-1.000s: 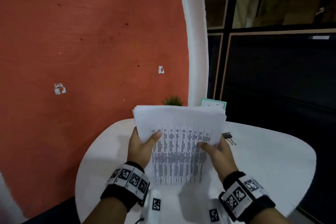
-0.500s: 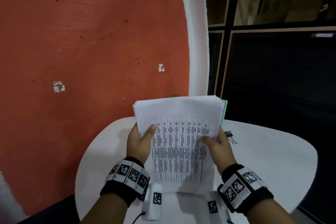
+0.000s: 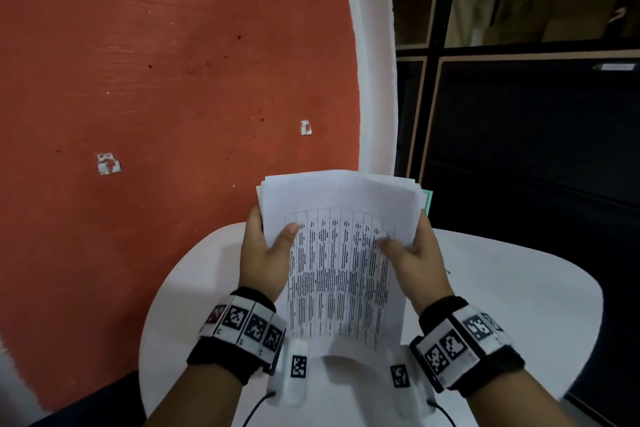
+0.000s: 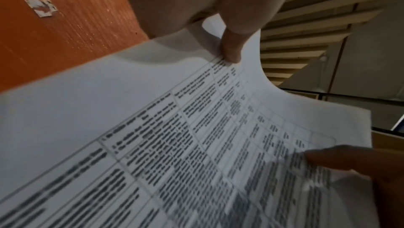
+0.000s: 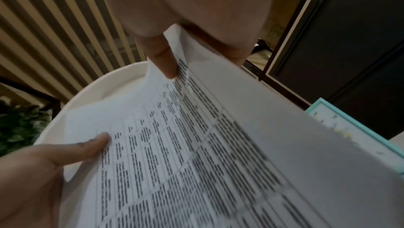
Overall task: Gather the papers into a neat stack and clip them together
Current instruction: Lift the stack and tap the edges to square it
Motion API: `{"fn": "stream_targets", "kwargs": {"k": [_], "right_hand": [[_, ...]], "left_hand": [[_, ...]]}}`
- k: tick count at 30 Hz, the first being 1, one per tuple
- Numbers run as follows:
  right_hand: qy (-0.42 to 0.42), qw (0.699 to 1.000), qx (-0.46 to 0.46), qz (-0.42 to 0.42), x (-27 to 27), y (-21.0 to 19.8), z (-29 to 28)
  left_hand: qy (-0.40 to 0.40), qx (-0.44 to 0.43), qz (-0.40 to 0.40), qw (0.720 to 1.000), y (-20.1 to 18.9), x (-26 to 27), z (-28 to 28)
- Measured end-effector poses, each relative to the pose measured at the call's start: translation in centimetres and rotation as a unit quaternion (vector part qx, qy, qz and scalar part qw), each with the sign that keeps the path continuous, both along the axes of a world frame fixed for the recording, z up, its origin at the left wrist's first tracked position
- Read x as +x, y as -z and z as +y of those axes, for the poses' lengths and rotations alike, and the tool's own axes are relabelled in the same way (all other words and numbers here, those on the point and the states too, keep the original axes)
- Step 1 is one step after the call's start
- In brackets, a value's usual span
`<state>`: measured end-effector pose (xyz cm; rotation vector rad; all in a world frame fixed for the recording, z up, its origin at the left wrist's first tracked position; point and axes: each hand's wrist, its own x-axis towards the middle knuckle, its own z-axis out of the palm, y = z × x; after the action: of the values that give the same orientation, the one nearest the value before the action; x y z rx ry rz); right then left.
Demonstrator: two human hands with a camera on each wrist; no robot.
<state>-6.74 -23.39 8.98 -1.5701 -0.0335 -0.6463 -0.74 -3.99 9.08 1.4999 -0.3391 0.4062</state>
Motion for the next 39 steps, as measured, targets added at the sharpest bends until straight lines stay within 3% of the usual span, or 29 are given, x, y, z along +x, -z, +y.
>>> {"fn": "stream_targets", "kwargs": {"k": [6,14,26,34,39], "right_hand": [[-0.030,0.995,0.056,0.080,-0.4,2.4,-0.6],[-0.024,0.999,0.028,0.009,-0.7,0.9,-0.8],[-0.026,0.999,0.035,0.014,0.2,1.2,-0.6],[-0.016,0.999,0.034,0.001,1.0,-1.6,-0.8],[-0.015,0.994,0.068,0.084,0.4,3.1,-1.1]], "left_hand": [[0.044,0.013,0.070,0.996,2.3,-0.1,0.9],[0.039,-0.027,0.034,0.998,0.4,-0.5,1.2],[0.062,0.010,0.033,0.998,-0.6,0.9,1.6],[0.008,-0.012,-0.015,1.000,-2.1,1.6,0.5],[0.049,-0.019,0.077,0.996,1.9,0.9,0.6]]}}
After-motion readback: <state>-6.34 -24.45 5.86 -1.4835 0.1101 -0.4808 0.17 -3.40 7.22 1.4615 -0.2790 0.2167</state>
